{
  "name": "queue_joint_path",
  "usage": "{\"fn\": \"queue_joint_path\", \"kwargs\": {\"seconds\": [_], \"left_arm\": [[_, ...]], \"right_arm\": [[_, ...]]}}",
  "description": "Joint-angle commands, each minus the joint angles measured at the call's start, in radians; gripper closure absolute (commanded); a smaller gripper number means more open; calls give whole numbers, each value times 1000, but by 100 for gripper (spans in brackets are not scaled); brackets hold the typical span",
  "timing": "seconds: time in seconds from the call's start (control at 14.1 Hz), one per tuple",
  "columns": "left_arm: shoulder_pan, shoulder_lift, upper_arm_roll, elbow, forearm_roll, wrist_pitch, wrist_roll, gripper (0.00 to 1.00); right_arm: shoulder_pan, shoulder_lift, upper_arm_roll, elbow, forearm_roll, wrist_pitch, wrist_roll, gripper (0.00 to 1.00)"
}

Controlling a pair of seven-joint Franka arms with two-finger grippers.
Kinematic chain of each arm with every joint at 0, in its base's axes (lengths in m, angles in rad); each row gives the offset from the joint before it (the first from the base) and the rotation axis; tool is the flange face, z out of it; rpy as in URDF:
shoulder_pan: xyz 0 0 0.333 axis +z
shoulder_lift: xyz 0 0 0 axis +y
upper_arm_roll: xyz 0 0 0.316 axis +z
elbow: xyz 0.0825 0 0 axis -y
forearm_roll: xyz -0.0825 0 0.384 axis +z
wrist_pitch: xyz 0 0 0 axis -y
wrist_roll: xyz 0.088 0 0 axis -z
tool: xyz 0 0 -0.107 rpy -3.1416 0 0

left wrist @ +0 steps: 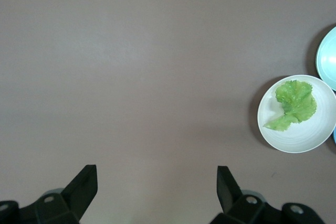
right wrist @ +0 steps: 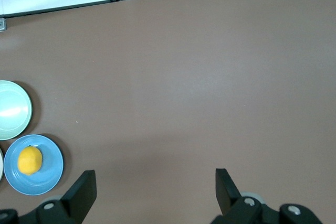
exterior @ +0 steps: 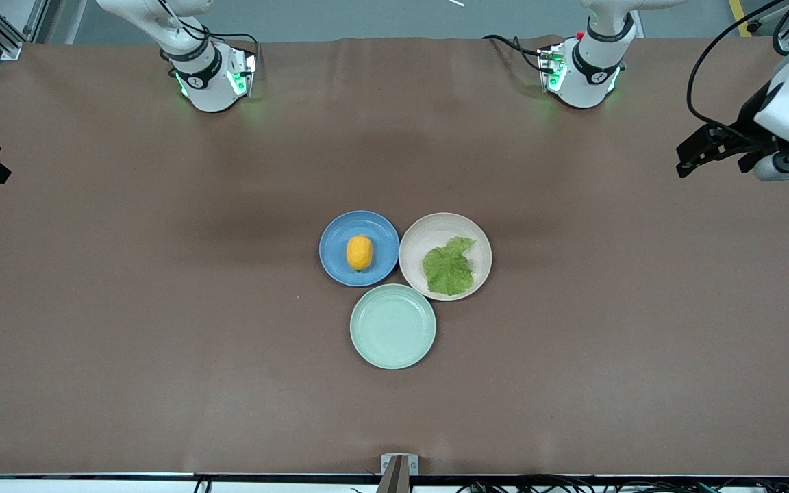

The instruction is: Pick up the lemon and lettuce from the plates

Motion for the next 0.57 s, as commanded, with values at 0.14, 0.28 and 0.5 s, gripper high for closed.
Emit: {"fn": "queue_joint_path", "kwargs": {"seconds": [0.14, 0.28, 0.5], "left_arm": [[-7, 123, -122, -6, -5, 74, -252, 0], [-10, 189, -179, -6, -4, 133, -381, 0], [-48, 292, -239, -7, 9, 222, -658, 0]], "right_arm": [[18, 30, 17, 15, 3, -10, -1, 0], [43, 53, 17, 16, 3, -10, -1, 0], [92, 75, 22, -11, 4, -57, -2, 0]]}}
